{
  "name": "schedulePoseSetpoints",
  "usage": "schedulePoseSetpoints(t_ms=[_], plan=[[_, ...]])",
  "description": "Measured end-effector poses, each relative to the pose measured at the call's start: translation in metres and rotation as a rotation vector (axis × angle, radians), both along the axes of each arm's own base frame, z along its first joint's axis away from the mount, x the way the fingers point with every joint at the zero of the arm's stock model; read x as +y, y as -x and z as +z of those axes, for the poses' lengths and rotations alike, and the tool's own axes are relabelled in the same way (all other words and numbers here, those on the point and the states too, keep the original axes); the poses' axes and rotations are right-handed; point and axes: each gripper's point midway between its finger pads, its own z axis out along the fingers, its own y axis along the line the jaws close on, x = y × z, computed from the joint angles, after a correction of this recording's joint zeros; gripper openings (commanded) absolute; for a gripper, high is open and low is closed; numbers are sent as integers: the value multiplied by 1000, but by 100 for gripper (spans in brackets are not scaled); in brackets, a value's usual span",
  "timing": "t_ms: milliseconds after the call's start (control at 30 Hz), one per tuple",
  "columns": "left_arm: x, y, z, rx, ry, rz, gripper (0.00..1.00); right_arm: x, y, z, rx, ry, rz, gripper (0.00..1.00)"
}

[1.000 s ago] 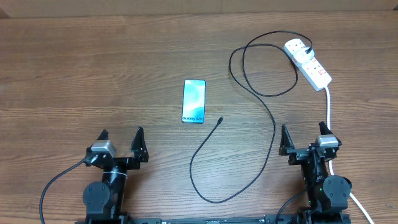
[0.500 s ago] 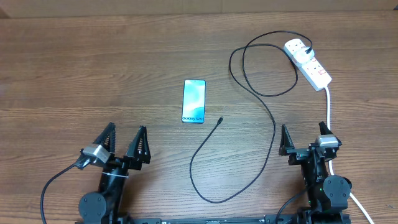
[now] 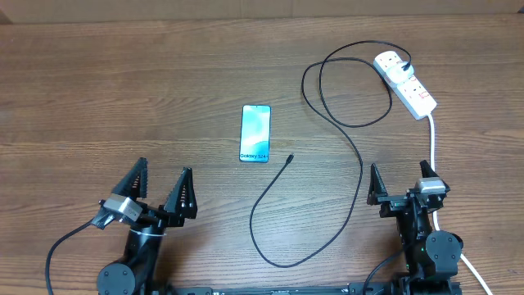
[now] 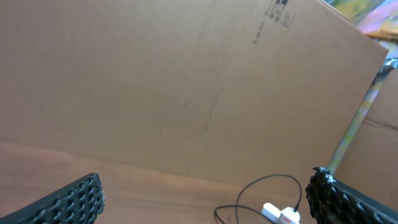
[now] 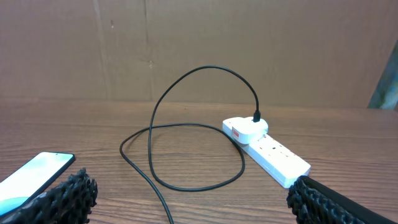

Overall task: Plug charger to phone and switch on socket
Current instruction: 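Open the left gripper and reach it forward toward the phone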

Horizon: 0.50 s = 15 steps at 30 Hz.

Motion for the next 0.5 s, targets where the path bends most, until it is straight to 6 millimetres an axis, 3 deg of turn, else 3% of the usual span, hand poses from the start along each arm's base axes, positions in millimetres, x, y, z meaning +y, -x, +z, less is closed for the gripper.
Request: schedulePoseSetpoints(t_ms=[500], plan=[[1, 21, 53, -76, -152, 55, 100, 0, 0, 0, 0, 0, 0, 100]])
